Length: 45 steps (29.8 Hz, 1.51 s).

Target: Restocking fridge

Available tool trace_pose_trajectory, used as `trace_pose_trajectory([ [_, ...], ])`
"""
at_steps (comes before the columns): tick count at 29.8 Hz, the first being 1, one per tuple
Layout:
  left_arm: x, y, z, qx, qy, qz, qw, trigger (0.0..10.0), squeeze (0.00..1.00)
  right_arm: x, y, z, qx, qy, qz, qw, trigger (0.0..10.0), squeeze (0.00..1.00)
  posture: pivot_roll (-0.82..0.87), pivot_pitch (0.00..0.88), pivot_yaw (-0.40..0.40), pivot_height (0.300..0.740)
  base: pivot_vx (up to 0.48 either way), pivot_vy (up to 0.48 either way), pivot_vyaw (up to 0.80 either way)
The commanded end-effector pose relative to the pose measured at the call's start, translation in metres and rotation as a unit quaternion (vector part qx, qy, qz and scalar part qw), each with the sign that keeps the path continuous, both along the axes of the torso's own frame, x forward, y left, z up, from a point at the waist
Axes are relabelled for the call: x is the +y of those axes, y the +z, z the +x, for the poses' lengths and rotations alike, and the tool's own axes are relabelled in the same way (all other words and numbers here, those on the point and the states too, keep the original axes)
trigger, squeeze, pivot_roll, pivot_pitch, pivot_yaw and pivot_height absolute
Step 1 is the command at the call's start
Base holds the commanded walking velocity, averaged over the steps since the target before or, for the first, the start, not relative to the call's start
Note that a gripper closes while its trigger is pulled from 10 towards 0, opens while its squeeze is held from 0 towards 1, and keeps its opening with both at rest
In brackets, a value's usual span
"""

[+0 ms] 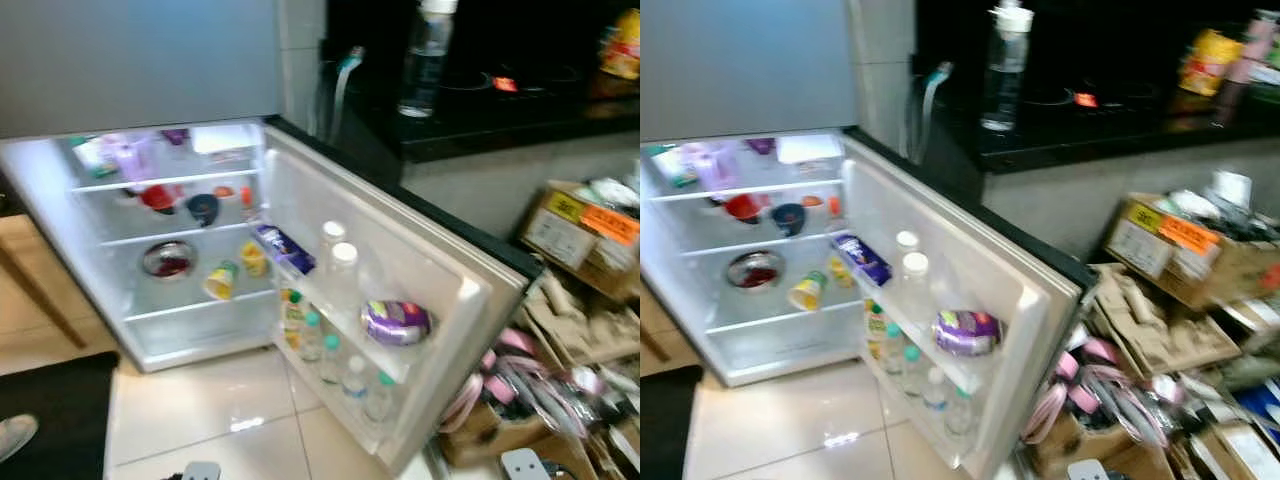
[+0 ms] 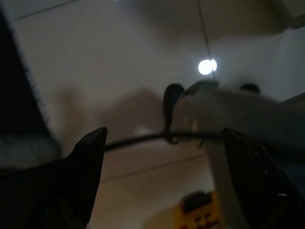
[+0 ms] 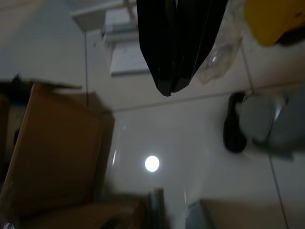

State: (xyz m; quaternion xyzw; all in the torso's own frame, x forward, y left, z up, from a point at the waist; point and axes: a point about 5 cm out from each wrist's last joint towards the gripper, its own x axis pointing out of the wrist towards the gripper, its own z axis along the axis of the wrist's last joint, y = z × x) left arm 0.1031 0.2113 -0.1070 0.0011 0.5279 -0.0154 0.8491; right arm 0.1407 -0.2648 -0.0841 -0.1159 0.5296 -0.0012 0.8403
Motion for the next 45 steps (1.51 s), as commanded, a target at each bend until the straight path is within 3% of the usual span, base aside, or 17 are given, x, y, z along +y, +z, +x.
trace_pose_trajectory([
  [1, -0.004, -0.003, -0.008, 0.018, -0.007, -0.008, 1.000, 10.0, 0.00, -0.001, -0.003, -0.009, 0.014, -0.013, -0.002, 1.000, 10.0, 0.00, -0.07, 0.000, -0.029, 0.740, 0.000, 0.000, 0.00],
  [9, -0.007, -0.003, -0.008, 0.022, -0.027, -0.012, 0.999, 10.0, 0.00, -0.008, -0.002, -0.011, 0.015, -0.031, -0.018, 0.999, 10.0, 0.00, -0.07, 0.000, -0.029, 0.740, 0.000, -0.420, 0.00],
  [17, -0.005, -0.003, -0.008, 0.018, -0.013, -0.009, 1.000, 10.0, 0.00, -0.027, 0.012, 0.006, -0.027, -0.066, -0.056, 0.996, 10.0, 0.00, -0.07, 0.000, -0.029, 0.740, 0.000, -0.240, 0.00],
  [20, -0.005, -0.003, -0.008, 0.018, -0.013, -0.008, 1.000, 10.0, 0.00, -0.044, 0.038, 0.043, -0.121, -0.110, -0.054, 0.985, 10.0, 0.00, -0.07, 0.000, -0.029, 0.740, 0.000, 0.000, 0.00],
  [21, -0.005, -0.003, -0.008, 0.018, -0.013, -0.008, 1.000, 10.0, 0.00, -0.044, 0.038, 0.043, -0.121, -0.110, -0.054, 0.985, 10.0, 0.00, -0.07, 0.000, -0.029, 0.740, 0.000, 0.000, 0.00],
  [22, -0.004, -0.003, -0.007, 0.018, -0.014, -0.008, 1.000, 10.0, 0.00, -0.051, 0.058, 0.069, -0.190, -0.124, -0.034, 0.973, 10.0, 0.00, -0.07, 0.000, -0.029, 0.740, 0.000, 0.000, 0.00],
  [25, -0.004, -0.003, -0.007, 0.018, -0.014, -0.008, 1.000, 10.0, 0.00, -0.052, 0.064, 0.076, -0.208, -0.124, -0.027, 0.970, 10.0, 0.00, -0.07, 0.000, -0.023, 0.740, 0.000, 0.000, 0.00],
  [26, -0.004, -0.003, -0.007, 0.017, -0.014, -0.007, 1.000, 10.0, 0.00, -0.055, 0.088, 0.103, -0.276, -0.114, -0.003, 0.955, 10.0, 0.00, -0.07, 0.000, -0.023, 0.740, 0.000, 0.000, 0.00],
  [27, -0.004, -0.003, -0.007, 0.017, -0.014, -0.007, 1.000, 10.0, 0.00, -0.055, 0.088, 0.103, -0.276, -0.114, -0.003, 0.955, 10.0, 0.00, -0.07, 0.000, -0.023, 0.740, 0.000, 0.000, 0.00],
  [28, -0.003, -0.003, -0.007, 0.017, -0.014, -0.007, 1.000, 10.0, 0.00, -0.056, 0.102, 0.117, -0.313, -0.110, 0.016, 0.943, 10.0, 0.00, -0.07, 0.000, -0.023, 0.740, 0.000, 0.000, 0.00],
  [31, -0.003, -0.003, -0.007, 0.017, -0.014, -0.007, 1.000, 10.0, 0.00, -0.057, 0.116, 0.128, -0.345, -0.108, 0.034, 0.932, 10.0, 0.00, -0.07, 0.000, -0.023, 0.740, 0.000, 0.000, 0.00],
  [34, -0.003, -0.003, -0.007, 0.017, -0.014, -0.007, 1.000, 10.0, 0.00, -0.046, 0.156, 0.164, -0.433, -0.064, 0.143, 0.888, 10.0, 0.00, -0.06, 0.000, -0.027, 0.740, 0.000, 0.000, 0.00],
  [36, -0.003, -0.003, -0.007, 0.018, -0.014, -0.007, 1.000, 10.0, 0.00, -0.032, 0.171, 0.177, -0.453, -0.013, 0.196, 0.870, 10.0, 0.00, -0.06, 0.000, -0.028, 0.740, 0.000, 0.000, 0.00],
  [38, -0.003, -0.003, -0.008, 0.018, -0.014, -0.007, 1.000, 10.0, 0.00, -0.026, 0.173, 0.181, -0.451, 0.005, 0.207, 0.868, 10.0, 0.00, -0.06, 0.000, -0.028, 0.740, 0.000, 0.000, 0.00],
  [41, -0.003, -0.003, -0.007, 0.017, -0.014, -0.007, 1.000, 10.0, 0.00, -0.002, 0.172, 0.186, -0.434, 0.083, 0.235, 0.866, 10.0, 0.00, -0.06, 0.000, -0.028, 0.740, 0.000, 0.000, 0.00],
  [45, -0.003, -0.003, -0.007, 0.017, -0.014, -0.008, 1.000, 10.0, 0.00, 0.008, 0.168, 0.185, -0.420, 0.122, 0.261, 0.861, 10.0, 0.00, -0.06, 0.000, -0.028, 0.740, 0.000, 0.000, 0.00],
])
